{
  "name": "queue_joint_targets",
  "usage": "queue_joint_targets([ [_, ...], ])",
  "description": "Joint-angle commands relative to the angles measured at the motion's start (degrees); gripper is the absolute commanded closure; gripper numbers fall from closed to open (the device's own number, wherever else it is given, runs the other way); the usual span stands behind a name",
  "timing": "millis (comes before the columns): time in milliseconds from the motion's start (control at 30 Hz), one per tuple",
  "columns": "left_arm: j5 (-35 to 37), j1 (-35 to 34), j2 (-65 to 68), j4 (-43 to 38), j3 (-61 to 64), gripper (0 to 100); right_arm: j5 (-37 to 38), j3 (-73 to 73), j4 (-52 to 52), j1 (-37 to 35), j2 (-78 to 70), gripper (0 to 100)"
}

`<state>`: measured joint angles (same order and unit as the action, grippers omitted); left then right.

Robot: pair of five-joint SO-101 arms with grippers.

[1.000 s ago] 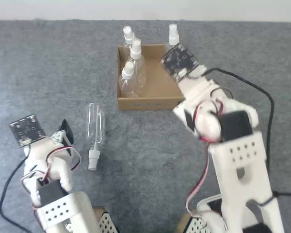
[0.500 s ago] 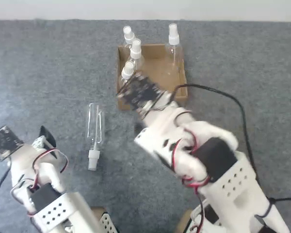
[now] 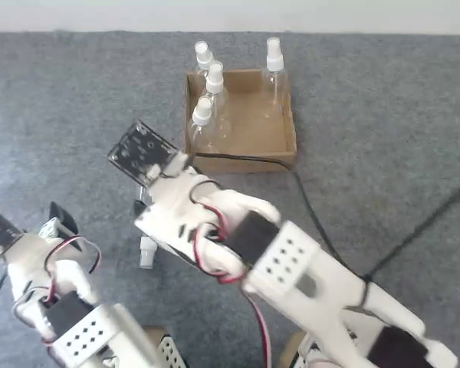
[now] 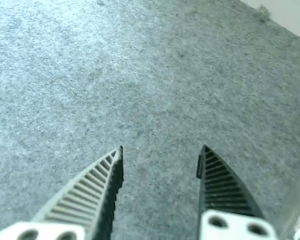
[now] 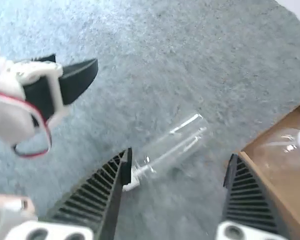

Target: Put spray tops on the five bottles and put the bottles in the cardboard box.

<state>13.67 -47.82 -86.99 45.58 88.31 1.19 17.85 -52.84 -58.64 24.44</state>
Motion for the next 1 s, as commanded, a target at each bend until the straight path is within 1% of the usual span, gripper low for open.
queue_joint_targets([
  [0,0.7,-0.26,-0.88,-2.02,-2.07,77,-5.36,-0.53,9.36,-0.75,-4.88,73.5],
  [100,0.7,-0.26,-0.88,-2.02,-2.07,77,-8.62,-0.88,13.41,-0.75,-9.45,73.5],
  [200,0.7,-0.53,-0.88,-2.02,-2.07,77,-10.11,-0.97,17.01,-0.75,-13.49,73.5],
  [267,0.79,-2.64,-0.88,-2.02,-2.15,77,-11.43,-0.97,18.95,-0.75,-15.6,73.5],
  [367,0.88,-4.92,-0.88,-2.02,-2.68,77,-12.13,-1.05,21.76,-0.66,-18.15,73.5],
  [500,0.88,-5.45,-0.88,-1.93,-2.77,77,-12.13,-1.05,24.31,-0.66,-20.97,73.5],
  [833,0.88,-5.54,-0.88,-1.93,-2.77,77,-12.31,-8.26,23.08,-0.31,-31.87,73.8],
  [867,0.88,-5.54,-0.88,-1.93,-2.77,77,-13.27,-9.41,22.11,-0.04,-32.66,73.8],
  [967,0.88,-5.54,-0.88,-1.93,-2.77,77,-19.34,-13.98,17.45,0.75,-34.68,73.6],
])
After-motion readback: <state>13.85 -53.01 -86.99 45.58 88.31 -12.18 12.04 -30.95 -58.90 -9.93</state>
